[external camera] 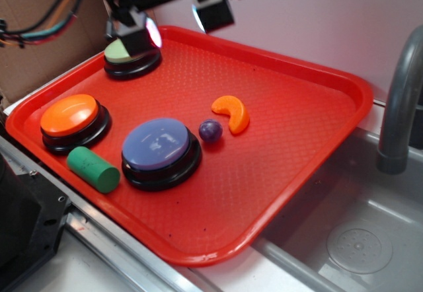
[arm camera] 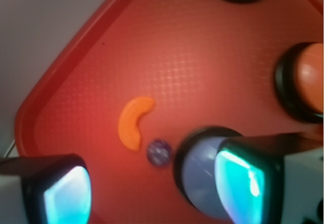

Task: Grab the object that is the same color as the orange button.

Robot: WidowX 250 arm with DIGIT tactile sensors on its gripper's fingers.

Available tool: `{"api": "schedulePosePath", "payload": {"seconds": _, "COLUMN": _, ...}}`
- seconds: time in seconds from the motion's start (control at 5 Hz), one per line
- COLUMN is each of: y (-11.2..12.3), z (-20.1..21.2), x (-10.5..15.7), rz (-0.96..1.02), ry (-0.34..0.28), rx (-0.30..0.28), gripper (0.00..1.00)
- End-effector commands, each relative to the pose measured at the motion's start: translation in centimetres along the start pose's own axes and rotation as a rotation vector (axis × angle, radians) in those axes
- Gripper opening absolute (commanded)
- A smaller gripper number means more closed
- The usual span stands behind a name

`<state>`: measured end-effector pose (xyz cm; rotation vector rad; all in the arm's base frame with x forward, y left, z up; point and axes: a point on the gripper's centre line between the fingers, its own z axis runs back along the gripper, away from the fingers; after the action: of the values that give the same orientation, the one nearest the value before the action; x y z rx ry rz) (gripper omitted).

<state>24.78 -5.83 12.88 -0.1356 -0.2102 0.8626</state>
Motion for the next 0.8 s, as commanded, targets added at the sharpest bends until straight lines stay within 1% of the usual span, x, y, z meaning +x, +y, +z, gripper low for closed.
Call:
{"api": "schedulePosePath", "payload": {"seconds": 0.0, "y": -2.7, "z": -3.8, "x": 2.1, "rz": -0.043, "ry": -0.092, "rx": 0.028, "gripper": 1.00}}
{"api": "schedulePosePath", "payload": {"seconds": 0.2, "y": -3.4, "z": -5.8, "x": 2.5, "rz": -0.073, "ry": -0.122, "rx": 0.051, "gripper": 1.00}}
{"api": "schedulePosePath", "payload": {"seconds": 0.4, "y": -3.7, "z": -7.4, "x": 3.0, "rz": -0.077, "ry": -0.113, "rx": 0.068, "gripper": 1.00}}
{"api": "schedulePosePath", "payload": {"seconds": 0.6, "y": -3.4, "z": -8.8, "x": 2.7, "rz": -0.084, "ry": -0.086, "rx": 0.070, "gripper": 1.00}}
